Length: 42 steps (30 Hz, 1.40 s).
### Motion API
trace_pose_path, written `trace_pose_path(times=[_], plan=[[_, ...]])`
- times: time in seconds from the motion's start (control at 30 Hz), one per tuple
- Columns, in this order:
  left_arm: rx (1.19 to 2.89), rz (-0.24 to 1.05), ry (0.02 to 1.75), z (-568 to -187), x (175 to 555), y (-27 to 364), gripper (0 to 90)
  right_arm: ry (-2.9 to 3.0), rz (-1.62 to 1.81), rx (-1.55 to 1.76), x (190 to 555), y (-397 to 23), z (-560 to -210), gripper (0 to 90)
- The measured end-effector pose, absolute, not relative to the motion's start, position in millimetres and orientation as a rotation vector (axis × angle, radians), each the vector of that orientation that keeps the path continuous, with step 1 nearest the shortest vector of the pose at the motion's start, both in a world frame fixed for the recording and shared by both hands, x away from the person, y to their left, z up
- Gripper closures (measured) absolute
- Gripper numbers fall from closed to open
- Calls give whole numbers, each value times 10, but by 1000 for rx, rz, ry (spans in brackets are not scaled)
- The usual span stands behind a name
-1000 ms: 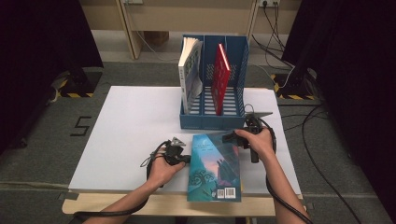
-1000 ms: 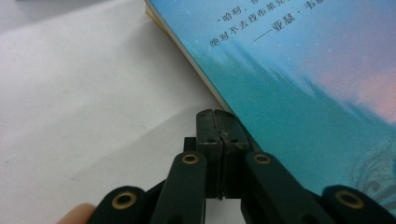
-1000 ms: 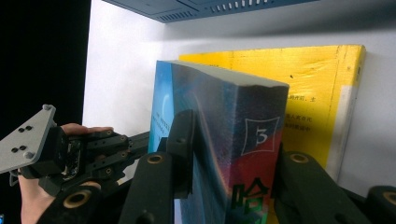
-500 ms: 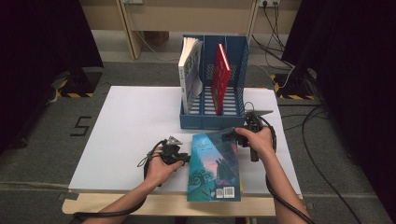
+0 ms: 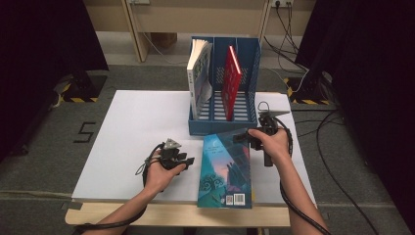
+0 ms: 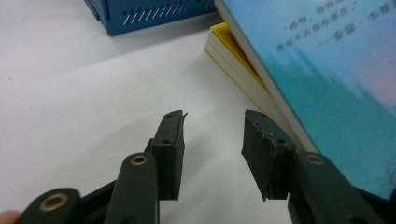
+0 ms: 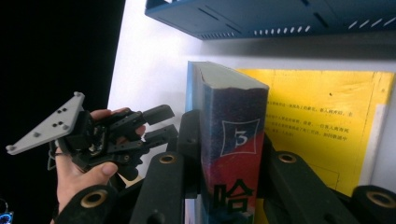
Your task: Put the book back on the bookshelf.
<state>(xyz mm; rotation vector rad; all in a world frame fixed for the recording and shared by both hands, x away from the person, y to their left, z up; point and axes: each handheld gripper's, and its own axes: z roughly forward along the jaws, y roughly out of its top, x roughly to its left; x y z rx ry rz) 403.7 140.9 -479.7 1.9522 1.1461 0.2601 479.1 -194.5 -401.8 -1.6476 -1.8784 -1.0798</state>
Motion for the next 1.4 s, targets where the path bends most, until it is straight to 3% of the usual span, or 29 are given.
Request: trace_pose_path(times=[0.4, 1.4], plan=[[1938, 318, 1146, -4817, 4060, 1481, 466, -1861, -1140, -1671, 4788, -2041, -3882, 749], [1918, 328, 1160, -4824, 4085, 1571, 436, -1916, -1378, -1653, 4676, -2150, -3406, 749]])
